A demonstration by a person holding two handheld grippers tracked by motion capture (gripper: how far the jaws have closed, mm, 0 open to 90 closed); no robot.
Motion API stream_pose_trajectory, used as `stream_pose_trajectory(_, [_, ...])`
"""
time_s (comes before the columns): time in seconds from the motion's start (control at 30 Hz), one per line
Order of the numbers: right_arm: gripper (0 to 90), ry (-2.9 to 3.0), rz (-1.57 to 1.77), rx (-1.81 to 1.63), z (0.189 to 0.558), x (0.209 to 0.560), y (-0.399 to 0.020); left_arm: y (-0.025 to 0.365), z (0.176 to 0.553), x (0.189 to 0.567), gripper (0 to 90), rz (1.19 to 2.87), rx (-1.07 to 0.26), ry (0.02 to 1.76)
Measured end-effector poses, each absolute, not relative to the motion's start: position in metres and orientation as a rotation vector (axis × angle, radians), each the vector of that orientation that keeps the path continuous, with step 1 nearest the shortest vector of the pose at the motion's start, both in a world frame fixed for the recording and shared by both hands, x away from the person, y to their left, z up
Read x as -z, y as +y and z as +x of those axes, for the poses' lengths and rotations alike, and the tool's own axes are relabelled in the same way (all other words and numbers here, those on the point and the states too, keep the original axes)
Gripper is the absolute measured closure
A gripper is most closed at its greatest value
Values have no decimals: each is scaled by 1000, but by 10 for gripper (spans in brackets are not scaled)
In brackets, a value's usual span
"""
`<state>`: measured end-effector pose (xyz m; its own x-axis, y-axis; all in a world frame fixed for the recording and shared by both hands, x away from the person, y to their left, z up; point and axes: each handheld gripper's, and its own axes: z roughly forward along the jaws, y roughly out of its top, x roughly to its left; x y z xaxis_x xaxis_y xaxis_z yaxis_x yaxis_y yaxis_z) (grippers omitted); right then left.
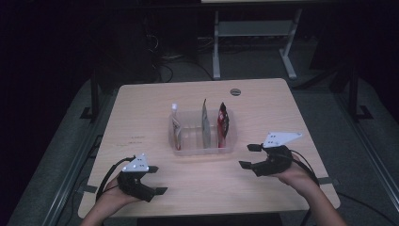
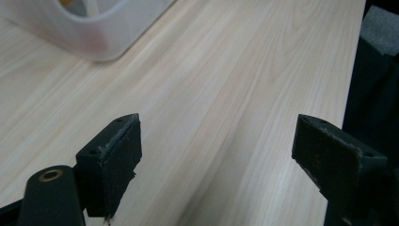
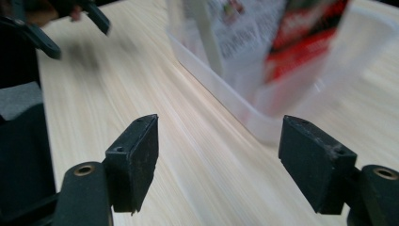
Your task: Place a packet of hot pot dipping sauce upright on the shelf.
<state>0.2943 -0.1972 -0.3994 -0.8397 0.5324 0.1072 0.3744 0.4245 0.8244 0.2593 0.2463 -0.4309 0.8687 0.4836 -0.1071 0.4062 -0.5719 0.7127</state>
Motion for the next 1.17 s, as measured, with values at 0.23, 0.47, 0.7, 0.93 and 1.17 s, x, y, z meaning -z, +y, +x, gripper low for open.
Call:
stream_pose_trajectory(0.23, [250,2477,903,-1324,288,420,-219,250,259,435,160,2270,-162,633])
stream_pose_trajectory(0.47, [204,2492,869,-1175,287,436,-230,256,262,441,156,2328,-190,644])
stream_pose_trajectory(0.7, [176,2559,844,-1112,292,449,-226,258,266,447,145,2338,-182,651])
stream_pose_trajectory(0.93, [176,2574,841,-1104,294,453,-224,257,267,451,144,2367,-176,638])
stream_pose_trajectory(1.17, [172,2575,836,-1114,295,453,-224,256,268,452,143,2377,-176,636])
